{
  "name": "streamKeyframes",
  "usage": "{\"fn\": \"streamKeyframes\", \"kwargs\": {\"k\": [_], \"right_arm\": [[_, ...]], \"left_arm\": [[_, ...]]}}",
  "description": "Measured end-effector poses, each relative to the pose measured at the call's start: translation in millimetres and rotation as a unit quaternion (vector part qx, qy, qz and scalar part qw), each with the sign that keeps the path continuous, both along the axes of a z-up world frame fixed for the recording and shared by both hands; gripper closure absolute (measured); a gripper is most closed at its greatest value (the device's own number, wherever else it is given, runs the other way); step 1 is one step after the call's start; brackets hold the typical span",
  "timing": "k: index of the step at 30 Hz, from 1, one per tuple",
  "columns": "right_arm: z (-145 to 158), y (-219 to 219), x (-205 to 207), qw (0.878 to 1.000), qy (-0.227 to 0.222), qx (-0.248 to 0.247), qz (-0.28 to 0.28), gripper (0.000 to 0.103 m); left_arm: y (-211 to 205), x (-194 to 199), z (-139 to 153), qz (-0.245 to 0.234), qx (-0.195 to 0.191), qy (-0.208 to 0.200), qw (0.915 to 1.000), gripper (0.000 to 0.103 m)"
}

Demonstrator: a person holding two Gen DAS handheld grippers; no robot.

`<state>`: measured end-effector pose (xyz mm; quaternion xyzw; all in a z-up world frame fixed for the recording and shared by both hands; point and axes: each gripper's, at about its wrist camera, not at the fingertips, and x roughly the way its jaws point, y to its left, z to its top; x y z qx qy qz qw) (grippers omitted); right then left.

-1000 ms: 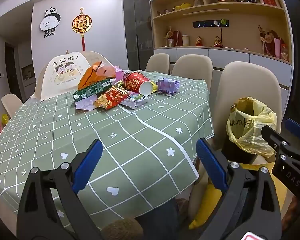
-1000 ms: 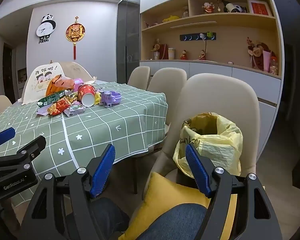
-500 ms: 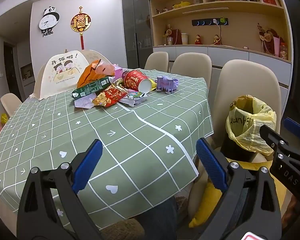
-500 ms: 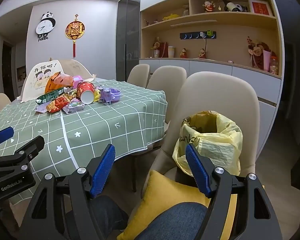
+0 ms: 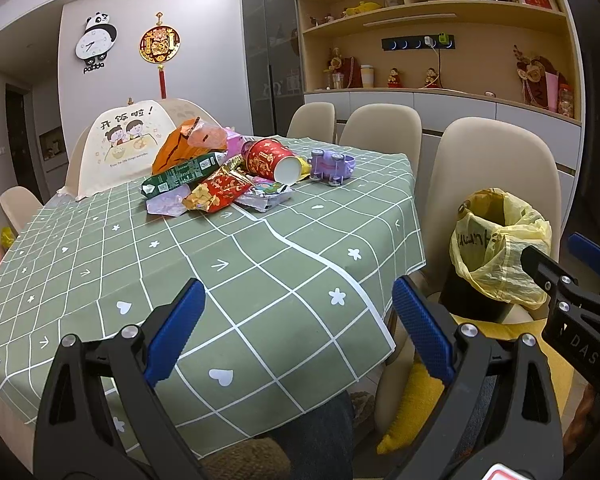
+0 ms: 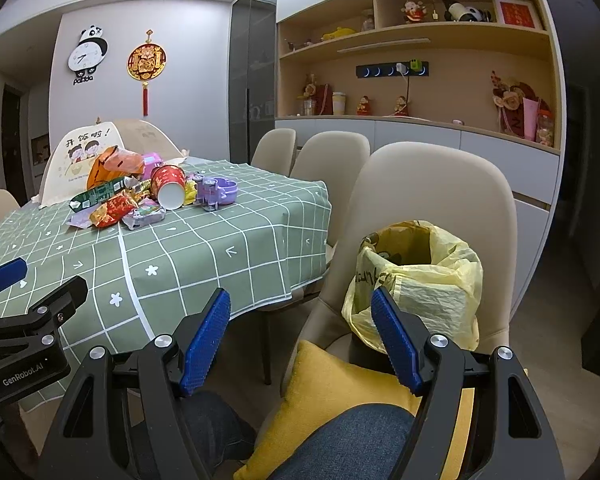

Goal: Collect trash

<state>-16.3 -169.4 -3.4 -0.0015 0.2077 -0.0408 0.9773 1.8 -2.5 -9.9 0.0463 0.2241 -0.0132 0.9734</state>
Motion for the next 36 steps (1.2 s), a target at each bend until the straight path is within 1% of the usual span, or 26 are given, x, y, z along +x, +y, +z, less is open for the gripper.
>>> {"fn": "streamKeyframes", "kwargs": {"k": [36], "right_arm": [[-1.2, -1.2, 0.6, 1.0, 0.002, 0.003, -0.002, 0.034]], "left_arm": [[-2.6, 0.0, -1.1, -0.002, -0.001, 0.004, 1.0, 0.013]]}}
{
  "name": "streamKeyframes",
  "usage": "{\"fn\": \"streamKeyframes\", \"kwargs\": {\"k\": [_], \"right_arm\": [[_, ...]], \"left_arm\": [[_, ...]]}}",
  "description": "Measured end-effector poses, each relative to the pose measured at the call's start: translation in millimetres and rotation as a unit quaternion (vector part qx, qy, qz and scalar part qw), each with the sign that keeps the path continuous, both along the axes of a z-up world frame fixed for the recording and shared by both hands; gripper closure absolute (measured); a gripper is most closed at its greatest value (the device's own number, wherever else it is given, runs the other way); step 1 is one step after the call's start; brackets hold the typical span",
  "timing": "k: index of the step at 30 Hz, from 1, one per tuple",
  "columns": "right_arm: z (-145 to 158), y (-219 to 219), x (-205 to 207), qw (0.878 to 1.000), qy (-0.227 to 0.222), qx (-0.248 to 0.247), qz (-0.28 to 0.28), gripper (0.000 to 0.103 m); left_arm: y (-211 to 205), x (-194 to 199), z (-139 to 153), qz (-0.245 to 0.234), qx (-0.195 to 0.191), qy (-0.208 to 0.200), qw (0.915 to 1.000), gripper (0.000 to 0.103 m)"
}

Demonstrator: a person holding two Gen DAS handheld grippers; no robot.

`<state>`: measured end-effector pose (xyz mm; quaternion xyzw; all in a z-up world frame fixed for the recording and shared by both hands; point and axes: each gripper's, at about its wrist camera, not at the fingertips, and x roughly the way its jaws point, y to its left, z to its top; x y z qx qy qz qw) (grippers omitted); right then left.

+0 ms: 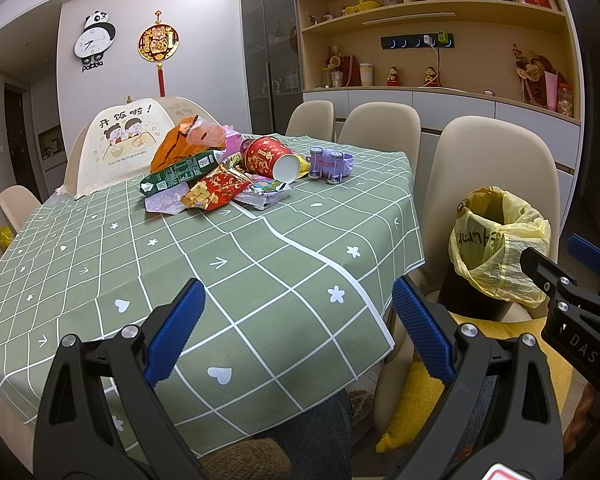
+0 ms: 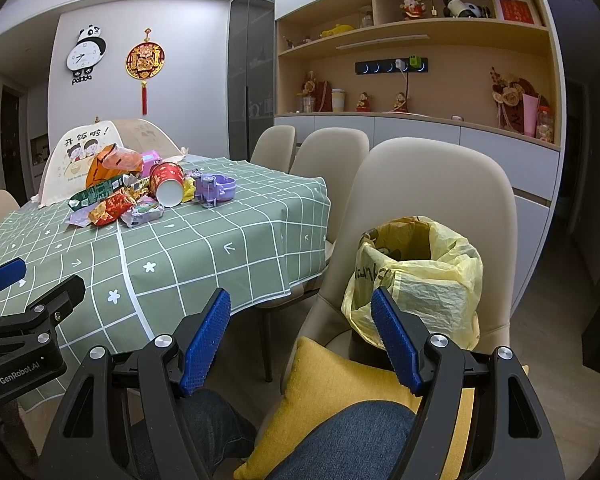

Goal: Collect trash

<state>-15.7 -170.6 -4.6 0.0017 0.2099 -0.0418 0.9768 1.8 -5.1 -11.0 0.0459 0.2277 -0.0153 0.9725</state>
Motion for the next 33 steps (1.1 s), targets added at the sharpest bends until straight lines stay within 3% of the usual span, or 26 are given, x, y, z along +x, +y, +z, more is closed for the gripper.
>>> {"fn": "streamKeyframes", "kwargs": {"k": [23, 28, 33], "right_arm": [[-1.0, 0.1, 2.9, 1.0, 0.004, 0.004, -0.001, 0.034], [5.3, 4.6, 18.1, 1.0, 0.0, -0.006, 0.002, 0.034], [9.9, 16.8, 50.0, 0.999, 0.014, -0.024, 0.022, 0.034]], "left_arm": [[-0.1, 4.8, 1.3, -0.009, -0.005, 0.009, 0.9999, 0.013], [16.9, 30.1, 14.5, -0.018, -0.006, 0.009, 0.9998, 0.013], [62.7, 79.3, 31.2, -0.004, -0.001, 0.016, 0.9999, 0.013]]}}
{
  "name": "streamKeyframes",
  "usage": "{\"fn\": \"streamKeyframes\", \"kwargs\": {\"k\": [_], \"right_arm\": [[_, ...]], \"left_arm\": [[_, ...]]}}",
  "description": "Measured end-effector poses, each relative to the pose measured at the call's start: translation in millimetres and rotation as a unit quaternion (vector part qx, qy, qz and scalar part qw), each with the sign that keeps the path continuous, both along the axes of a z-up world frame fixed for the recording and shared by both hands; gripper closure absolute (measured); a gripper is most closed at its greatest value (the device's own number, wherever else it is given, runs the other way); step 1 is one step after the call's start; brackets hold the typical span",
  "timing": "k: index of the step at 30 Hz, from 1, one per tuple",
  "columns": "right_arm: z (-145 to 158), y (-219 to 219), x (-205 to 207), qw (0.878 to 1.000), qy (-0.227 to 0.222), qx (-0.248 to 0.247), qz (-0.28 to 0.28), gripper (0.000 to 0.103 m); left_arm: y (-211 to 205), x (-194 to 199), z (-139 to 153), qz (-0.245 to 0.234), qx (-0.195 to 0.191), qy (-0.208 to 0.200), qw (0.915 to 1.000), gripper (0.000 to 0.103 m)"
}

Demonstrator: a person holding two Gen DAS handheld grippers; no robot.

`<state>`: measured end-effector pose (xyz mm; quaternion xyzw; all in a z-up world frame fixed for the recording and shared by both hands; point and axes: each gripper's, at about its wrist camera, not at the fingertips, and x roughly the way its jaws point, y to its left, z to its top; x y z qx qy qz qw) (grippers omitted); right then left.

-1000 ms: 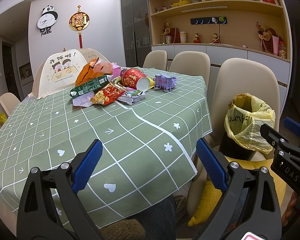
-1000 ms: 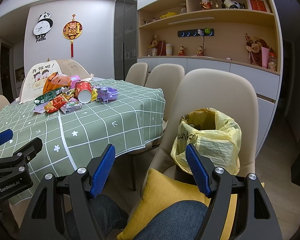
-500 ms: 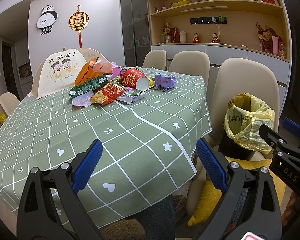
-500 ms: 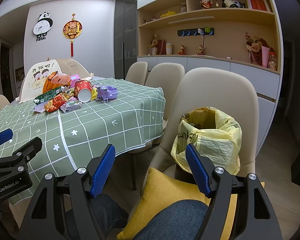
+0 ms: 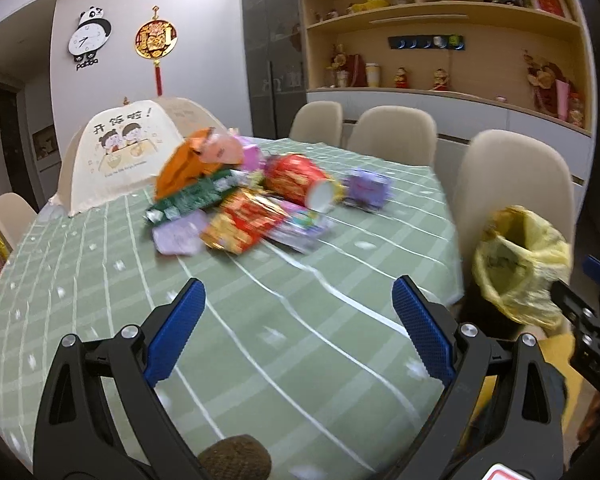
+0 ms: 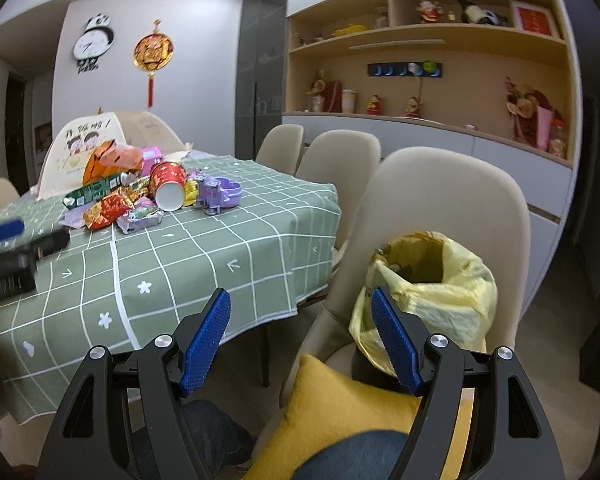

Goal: Collect trash
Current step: 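Move both tools to the table and close the left tool on the orange snack bag, then lift the orange bag with the left tool while the right tool grasps a small wrapper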

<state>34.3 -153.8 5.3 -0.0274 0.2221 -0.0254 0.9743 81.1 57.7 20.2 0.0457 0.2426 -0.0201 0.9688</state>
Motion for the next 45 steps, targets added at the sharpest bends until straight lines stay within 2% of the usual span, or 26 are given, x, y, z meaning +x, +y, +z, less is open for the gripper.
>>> {"fn": "streamKeyframes", "kwargs": {"k": [4, 7, 10, 14, 18, 21, 24, 25, 26, 27, 28, 29, 31, 34, 37, 44, 45], "right_arm": [[5.8, 16.8, 29.2, 0.999, 0.007, -0.003, 0.032, 0.034], [9.9, 29.4, 52.5, 0.998, 0.013, -0.001, 0.055, 0.034], [9.6, 35.0, 75.7, 0.997, 0.037, 0.011, 0.07, 0.034], [11.5, 41.6, 108.6, 0.996, 0.065, 0.014, 0.066, 0.034], [30.5, 54.4, 138.7, 0.996, 0.061, -0.001, 0.065, 0.034], [43.0, 64.0, 161.1, 0.993, 0.066, 0.003, 0.095, 0.034], [50.6, 73.9, 183.7, 0.988, 0.077, 0.018, 0.136, 0.034], [51.8, 77.2, 189.4, 0.987, 0.078, 0.021, 0.142, 0.034], [53.5, 81.7, 196.4, 0.986, 0.078, 0.023, 0.148, 0.034], [54.9, 85.8, 202.2, 0.985, 0.078, 0.023, 0.152, 0.034], [56.3, 90.6, 207.8, 0.984, 0.079, 0.023, 0.158, 0.034], [57.7, 95.3, 213.0, 0.983, 0.08, 0.022, 0.165, 0.034], [60.8, 108.9, 225.6, 0.98, 0.082, 0.009, 0.18, 0.034], [59.4, 134.8, 251.0, 0.975, 0.093, -0.013, 0.2, 0.034], [49.7, 160.4, 276.2, 0.97, 0.114, -0.025, 0.215, 0.034], [23.8, 194.3, 318.3, 0.964, 0.157, -0.102, 0.191, 0.034], [22.3, 194.5, 320.5, 0.961, 0.166, -0.101, 0.194, 0.044]], "left_arm": [[43.4, 40.2, 11.9, 0.003, -0.02, 0.017, 0.9996, 0.013], [76.7, 72.1, 20.8, 0.002, -0.03, -0.001, 0.9996, 0.013], [106.4, 108.4, 23.2, 0.002, -0.02, -0.009, 0.9998, 0.012], [135.5, 150.6, 23.4, 0.011, 0.013, 0.02, 0.9996, 0.012], [145.9, 184.5, 28.0, -0.02, 0.036, 0.039, 0.9984, 0.012], [147.1, 214.3, 30.6, -0.061, 0.04, 0.057, 0.9957, 0.02], [147.9, 242.2, 29.2, -0.058, 0.05, 0.063, 0.9951, 0.023], [147.4, 249.1, 28.6, -0.054, 0.055, 0.067, 0.9948, 0.03], [146.5, 253.6, 28.5, -0.048, 0.058, 0.069, 0.9948, 0.039], [149.0, 258.0, 30.7, -0.046, 0.051, 0.071, 0.9952, 0.063], [151.0, 257.5, 33.7, -0.049, 0.04, 0.071, 0.9955, 0.07], [153.3, 253.4, 38.7, -0.055, 0.026, 0.065, 0.996, 0.071], [154.0, 240.7, 50.4, -0.064, 0.019, 0.043, 0.9968, 0.08], [156.9, 225.1, 64.3, -0.063, 0.001, 0.027, 0.9976, 0.084], [166.2, 218.7, 69.2, -0.06, -0.033, 0.03, 0.9972, 0.085], [189.2, 221.8, 67.8, -0.032, -0.068, 0.042, 0.9963, 0.085], [194.9, 221.5, 69.8, -0.033, -0.085, 0.041, 0.995, 0.085]]}}
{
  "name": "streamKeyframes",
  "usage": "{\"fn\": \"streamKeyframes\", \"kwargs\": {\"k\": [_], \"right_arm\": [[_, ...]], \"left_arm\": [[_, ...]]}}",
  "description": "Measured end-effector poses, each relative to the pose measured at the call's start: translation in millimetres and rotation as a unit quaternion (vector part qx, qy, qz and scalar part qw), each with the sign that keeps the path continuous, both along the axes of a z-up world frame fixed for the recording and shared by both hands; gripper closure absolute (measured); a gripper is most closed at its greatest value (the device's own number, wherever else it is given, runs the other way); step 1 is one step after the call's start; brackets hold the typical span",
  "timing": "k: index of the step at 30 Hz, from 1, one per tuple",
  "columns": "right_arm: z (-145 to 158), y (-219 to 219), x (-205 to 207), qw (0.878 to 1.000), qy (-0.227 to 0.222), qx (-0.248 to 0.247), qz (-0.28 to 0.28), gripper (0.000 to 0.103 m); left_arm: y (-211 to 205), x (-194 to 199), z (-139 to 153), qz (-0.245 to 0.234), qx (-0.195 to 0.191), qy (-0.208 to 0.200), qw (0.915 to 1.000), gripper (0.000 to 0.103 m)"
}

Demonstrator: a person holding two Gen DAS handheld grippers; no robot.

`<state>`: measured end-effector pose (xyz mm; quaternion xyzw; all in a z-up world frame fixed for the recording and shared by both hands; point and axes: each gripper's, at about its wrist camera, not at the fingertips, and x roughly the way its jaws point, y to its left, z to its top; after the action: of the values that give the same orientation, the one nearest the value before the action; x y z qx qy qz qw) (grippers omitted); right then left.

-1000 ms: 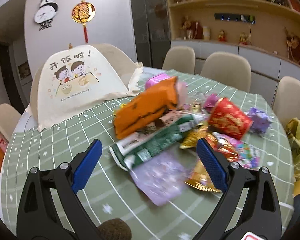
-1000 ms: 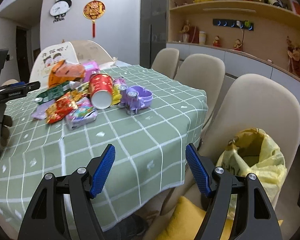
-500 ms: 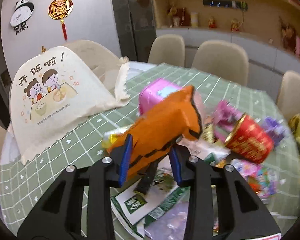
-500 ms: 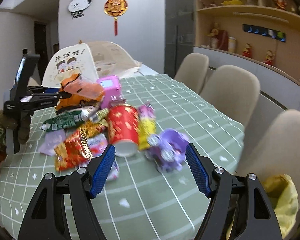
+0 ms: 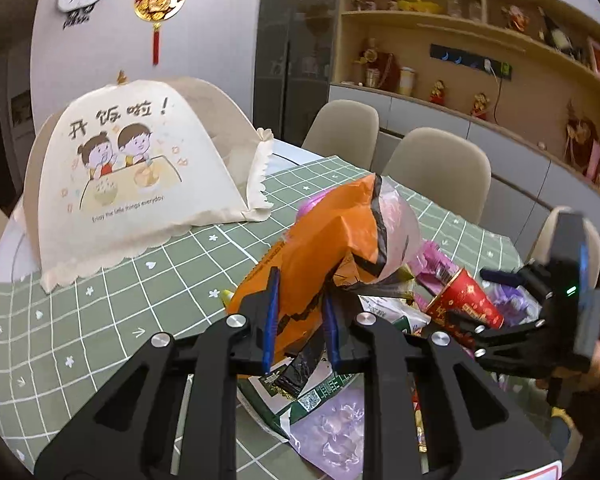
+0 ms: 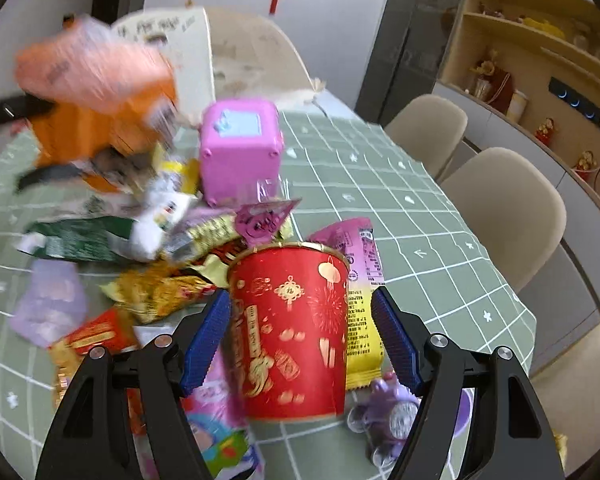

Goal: Collect trash
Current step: 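Lift the orange bag with the left tool while the right tool grasps a small wrapper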

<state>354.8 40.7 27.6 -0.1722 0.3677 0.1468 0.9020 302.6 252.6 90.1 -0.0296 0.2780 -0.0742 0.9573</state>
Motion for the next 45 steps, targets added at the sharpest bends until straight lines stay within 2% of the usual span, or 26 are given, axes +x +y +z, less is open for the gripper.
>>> {"fn": "streamKeyframes", "kwargs": {"k": [1, 4, 7, 9, 12, 15, 17, 19, 20, 23, 27, 30, 32, 35, 39, 40, 41, 42, 44, 45], "right_arm": [[1.4, -0.8, 0.7, 1.0, 0.004, 0.009, 0.004, 0.047], [18.9, -10.0, -9.5, 0.999, -0.009, 0.043, 0.006, 0.049], [36.1, -19.4, -22.2, 0.998, -0.032, 0.062, 0.001, 0.049], [41.5, -24.6, -30.1, 0.997, -0.028, 0.076, 0.003, 0.049], [36.1, -25.3, -38.5, 0.997, -0.016, 0.071, 0.008, 0.049], [28.0, -24.1, -43.7, 0.998, -0.023, 0.051, 0.003, 0.048], [22.5, -23.4, -42.1, 0.998, -0.007, 0.059, 0.006, 0.046], [16.4, -22.8, -35.6, 0.995, 0.044, 0.084, 0.028, 0.044], [15.7, -22.5, -33.6, 0.994, 0.055, 0.09, 0.029, 0.044], [30.0, -19.1, -44.8, 0.996, -0.002, 0.081, 0.025, 0.044], [42.5, -10.8, -56.8, 0.997, -0.038, 0.059, 0.016, 0.044], [46.4, -4.0, -61.5, 0.995, -0.03, 0.091, 0.041, 0.044], [53.2, -0.8, -63.4, 0.99, -0.046, 0.125, 0.05, 0.044], [60.9, 10.1, -62.9, 0.986, -0.075, 0.139, 0.055, 0.044], [60.5, 34.1, -37.3, 0.984, -0.063, 0.15, 0.075, 0.045], [60.3, 37.5, -33.0, 0.983, -0.057, 0.157, 0.08, 0.047], [59.6, 40.0, -29.9, 0.981, -0.048, 0.166, 0.087, 0.064], [58.6, 43.3, -22.2, 0.979, -0.027, 0.177, 0.098, 0.091], [60.0, 43.1, -15.6, 0.975, 0.0, 0.196, 0.101, 0.092], [64.4, 39.1, -18.0, 0.977, -0.009, 0.191, 0.093, 0.095]], "left_arm": [[3.2, -1.9, 1.6, -0.001, -0.013, -0.002, 0.9999, 0.085], [11.8, -7.7, 11.5, -0.017, -0.057, -0.013, 0.9981, 0.085], [8.6, -10.5, 15.2, -0.022, -0.064, -0.012, 0.9976, 0.085], [4.1, -11.6, 14.7, -0.029, -0.066, -0.004, 0.9974, 0.085], [-5.1, -14.1, 12.1, -0.049, -0.078, 0.017, 0.9956, 0.085], [-12.2, -20.7, 8.3, -0.058, -0.083, 0.03, 0.9944, 0.085], [-13.8, -25.5, 3.7, -0.058, -0.09, 0.039, 0.9935, 0.085], [-9.1, -27.7, -2.2, -0.054, -0.103, 0.05, 0.992, 0.085], [-5.9, -28.4, -5.4, -0.048, -0.108, 0.053, 0.9916, 0.085], [3.8, -30.1, -13.5, -0.032, -0.12, 0.06, 0.9904, 0.085], [8.0, -31.4, -16.8, -0.027, -0.119, 0.055, 0.991, 0.085], [8.3, -33.2, -17.6, -0.03, -0.118, 0.053, 0.9911, 0.085], [9.0, -33.8, -17.8, -0.031, -0.121, 0.054, 0.9907, 0.085], [9.9, -34.2, -17.5, -0.028, -0.122, 0.054, 0.9907, 0.085], [10.0, -34.1, -17.7, -0.027, -0.121, 0.054, 0.9909, 0.085], [10.1, -33.9, -17.8, -0.027, -0.119, 0.053, 0.9911, 0.085], [10.1, -34.1, -17.8, -0.026, -0.119, 0.053, 0.9912, 0.085], [10.2, -34.1, -17.8, -0.024, -0.118, 0.052, 0.9914, 0.085], [10.5, -34.5, -17.1, -0.02, -0.114, 0.05, 0.992, 0.085], [10.9, -35.2, -15.9, -0.017, -0.113, 0.046, 0.9924, 0.085]]}}
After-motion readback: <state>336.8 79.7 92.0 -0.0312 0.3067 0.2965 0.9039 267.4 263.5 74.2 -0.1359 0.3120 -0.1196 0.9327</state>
